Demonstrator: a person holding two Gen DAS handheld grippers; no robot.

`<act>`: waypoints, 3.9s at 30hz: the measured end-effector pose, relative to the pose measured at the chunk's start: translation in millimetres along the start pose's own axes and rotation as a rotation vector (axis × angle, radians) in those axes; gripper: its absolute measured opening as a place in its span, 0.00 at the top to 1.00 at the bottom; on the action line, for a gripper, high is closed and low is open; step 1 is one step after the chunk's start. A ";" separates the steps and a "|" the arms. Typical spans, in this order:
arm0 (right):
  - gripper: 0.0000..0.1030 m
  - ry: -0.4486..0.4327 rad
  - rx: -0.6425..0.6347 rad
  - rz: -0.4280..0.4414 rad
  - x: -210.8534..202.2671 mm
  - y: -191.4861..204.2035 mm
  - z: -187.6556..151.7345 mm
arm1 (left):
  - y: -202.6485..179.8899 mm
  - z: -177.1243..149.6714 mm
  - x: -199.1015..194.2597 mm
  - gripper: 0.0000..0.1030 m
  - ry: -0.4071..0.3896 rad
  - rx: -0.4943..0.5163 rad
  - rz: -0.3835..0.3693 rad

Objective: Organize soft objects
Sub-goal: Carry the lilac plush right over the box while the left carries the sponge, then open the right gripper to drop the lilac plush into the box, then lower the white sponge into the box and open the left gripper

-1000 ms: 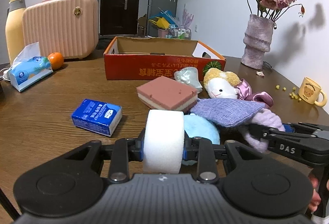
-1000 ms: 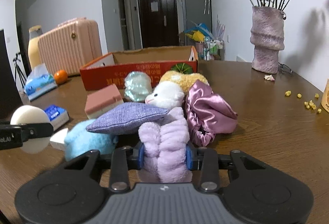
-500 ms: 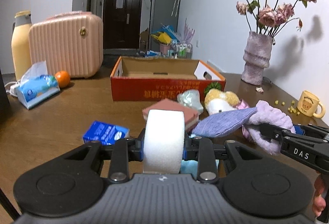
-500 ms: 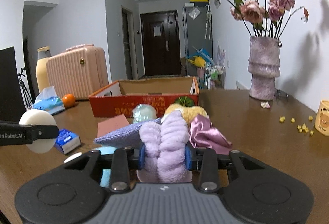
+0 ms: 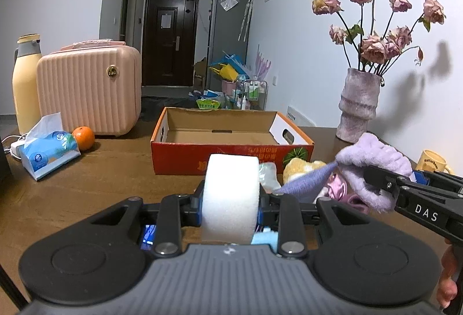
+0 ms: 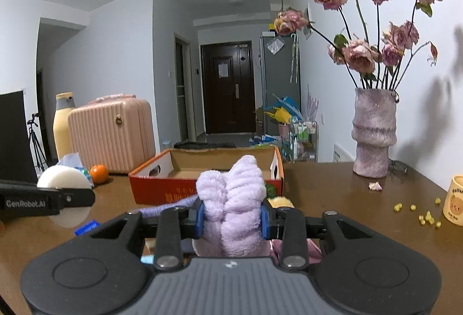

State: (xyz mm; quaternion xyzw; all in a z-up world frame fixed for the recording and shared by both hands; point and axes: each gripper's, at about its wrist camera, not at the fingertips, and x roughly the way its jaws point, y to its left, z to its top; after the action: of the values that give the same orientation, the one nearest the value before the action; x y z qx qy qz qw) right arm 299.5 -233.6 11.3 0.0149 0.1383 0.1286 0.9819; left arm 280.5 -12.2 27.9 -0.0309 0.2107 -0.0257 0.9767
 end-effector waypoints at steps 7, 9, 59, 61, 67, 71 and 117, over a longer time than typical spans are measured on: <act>0.67 -0.038 -0.004 0.009 10.3 5.6 15.4 | 3.0 13.1 9.4 0.71 -0.019 -0.016 -0.009; 0.67 -0.042 -0.007 0.011 14.7 8.1 18.1 | 4.2 16.5 12.8 0.71 -0.022 -0.022 -0.012; 0.67 0.008 -0.013 0.054 191.0 2.5 68.7 | 28.9 92.4 161.8 0.71 -0.055 -0.111 0.029; 0.67 0.014 -0.010 0.050 199.7 0.3 70.6 | 30.5 95.1 169.2 0.71 -0.052 -0.115 0.036; 0.67 0.047 0.003 0.047 228.2 -6.1 75.1 | 36.5 101.0 192.4 0.71 -0.038 -0.122 0.064; 0.67 0.073 0.006 0.044 244.7 -8.3 74.3 | 40.1 103.3 210.3 0.71 -0.017 -0.119 0.077; 0.00 0.152 0.049 -0.053 256.7 -16.2 65.7 | 50.5 94.1 246.3 0.00 0.045 -0.091 0.217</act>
State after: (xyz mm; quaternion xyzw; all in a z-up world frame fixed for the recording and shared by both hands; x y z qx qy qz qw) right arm 560.0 -183.0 4.7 0.0255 0.2159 0.1000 0.9709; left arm 545.4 27.2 8.9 -0.0516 0.2356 0.0892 0.9664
